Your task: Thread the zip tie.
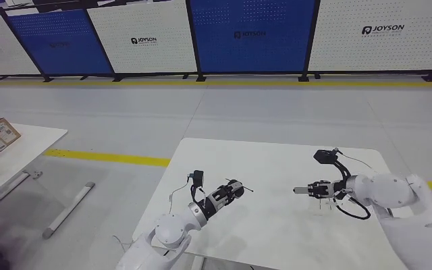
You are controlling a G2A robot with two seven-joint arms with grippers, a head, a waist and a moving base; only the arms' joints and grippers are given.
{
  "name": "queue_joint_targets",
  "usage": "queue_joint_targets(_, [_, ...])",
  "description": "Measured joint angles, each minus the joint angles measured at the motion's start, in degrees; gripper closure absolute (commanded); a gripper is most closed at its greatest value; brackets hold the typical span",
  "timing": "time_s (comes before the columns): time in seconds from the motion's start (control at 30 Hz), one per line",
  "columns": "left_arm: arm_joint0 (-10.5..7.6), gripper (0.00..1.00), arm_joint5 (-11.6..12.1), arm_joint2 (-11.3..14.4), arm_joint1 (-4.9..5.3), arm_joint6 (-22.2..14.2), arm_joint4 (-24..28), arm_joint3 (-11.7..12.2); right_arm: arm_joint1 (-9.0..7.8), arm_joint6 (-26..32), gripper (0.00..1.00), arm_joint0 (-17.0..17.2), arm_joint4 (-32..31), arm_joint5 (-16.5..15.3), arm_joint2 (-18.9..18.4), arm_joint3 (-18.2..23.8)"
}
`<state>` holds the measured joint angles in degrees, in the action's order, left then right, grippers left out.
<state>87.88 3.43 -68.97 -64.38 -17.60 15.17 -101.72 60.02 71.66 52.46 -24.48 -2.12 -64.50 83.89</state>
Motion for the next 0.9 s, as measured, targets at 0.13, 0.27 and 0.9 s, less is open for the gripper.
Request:
queue_joint_targets(0.13, [0.00, 1.00, 0.0, 0.0, 0.00, 0.0, 0.0, 0.0, 0.12, 0.6, 0.00, -1.8, 0.6, 1.5, 0.0, -3.7])
queue_joint_targets(0.27, [0.00, 1.00, 0.0, 0.0, 0.00, 0.0, 0.0, 0.0, 1.05, 2.5, 0.00, -5.4, 3.2, -0.1, 3.1, -10.1])
queue_joint_targets(0.9, [0.00, 1.00, 0.0, 0.0, 0.00, 0.0, 0.0, 0.0, 0.72, 4.5, 0.00, -5.5, 9.1, -9.2, 2.1, -14.5])
